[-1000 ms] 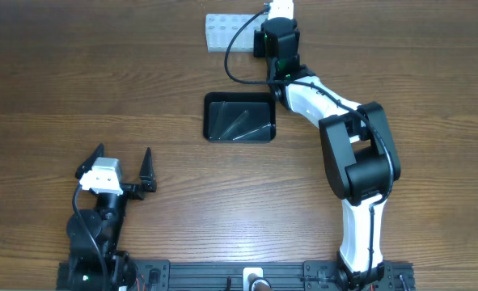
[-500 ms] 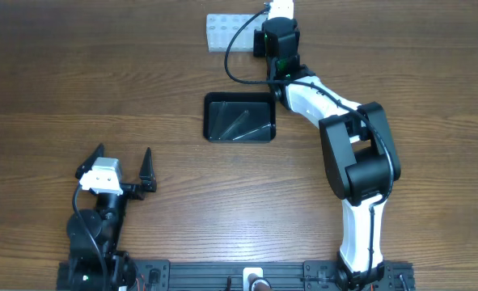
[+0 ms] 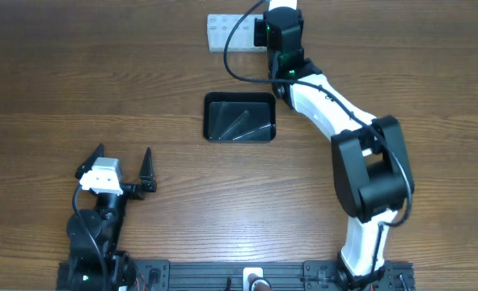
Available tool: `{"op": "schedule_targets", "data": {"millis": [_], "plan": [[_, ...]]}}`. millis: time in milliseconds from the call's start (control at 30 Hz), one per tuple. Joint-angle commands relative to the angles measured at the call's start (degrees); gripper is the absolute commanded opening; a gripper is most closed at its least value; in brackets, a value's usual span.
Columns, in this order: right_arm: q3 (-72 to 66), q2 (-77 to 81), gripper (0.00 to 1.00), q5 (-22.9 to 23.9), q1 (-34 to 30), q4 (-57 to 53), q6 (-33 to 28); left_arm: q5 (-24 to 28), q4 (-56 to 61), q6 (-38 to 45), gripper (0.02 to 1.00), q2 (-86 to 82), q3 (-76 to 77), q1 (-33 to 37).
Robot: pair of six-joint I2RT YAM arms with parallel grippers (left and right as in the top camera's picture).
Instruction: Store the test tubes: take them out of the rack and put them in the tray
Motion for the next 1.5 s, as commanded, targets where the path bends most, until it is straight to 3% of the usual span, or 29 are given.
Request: {"op": "schedule_targets", "data": {"millis": [33, 367, 500, 633, 767, 933, 1067, 1167, 1500], "plan": [[0.7, -3.5, 0.150, 2.3, 0.7, -0.8, -1.3, 0.2, -0.2, 1.0, 1.000, -0.5, -0.3, 0.3], [0.7, -6.9, 0.148, 2.3, 0.9, -0.5, -1.3, 0.2, -0.2, 1.0, 1.000, -0.5, -0.3, 0.3], [0.7, -11.5, 0.145, 2.1, 1.8, -6.6, 0.4, 0.2, -0.2, 1.0, 1.000, -0.5, -0.3, 0.3], [0.7, -16.8, 0.134, -2.6, 3.6, -21.3, 7.4, 0.2, -0.2, 1.0, 1.000, -0.5, -0.3, 0.3], [0.7, -19.6, 0.128, -10.7, 5.0, -36.6, 13.4, 0.2, -0.2, 1.0, 0.998, -0.5, -0.3, 0.3], [-0.3, -18.8, 0.112, -22.1, 5.8, -46.7, 13.8, 0.2, -0.2, 1.0, 1.000, -0.5, -0.3, 0.3], [-1.4, -16.9, 0.108, -23.2, 5.9, -46.7, 16.0, 0.2, -0.2, 1.0, 1.000, -0.5, -0.3, 0.3], [-1.6, -14.7, 0.056, -27.3, 6.1, -46.8, 16.0, 0.2, -0.2, 1.0, 1.000, -0.5, -0.3, 0.3], [-1.6, -5.5, 0.053, -27.8, 6.7, -46.0, 17.9, 0.2, -0.2, 1.0, 1.000, -0.5, -0.3, 0.3]]}}
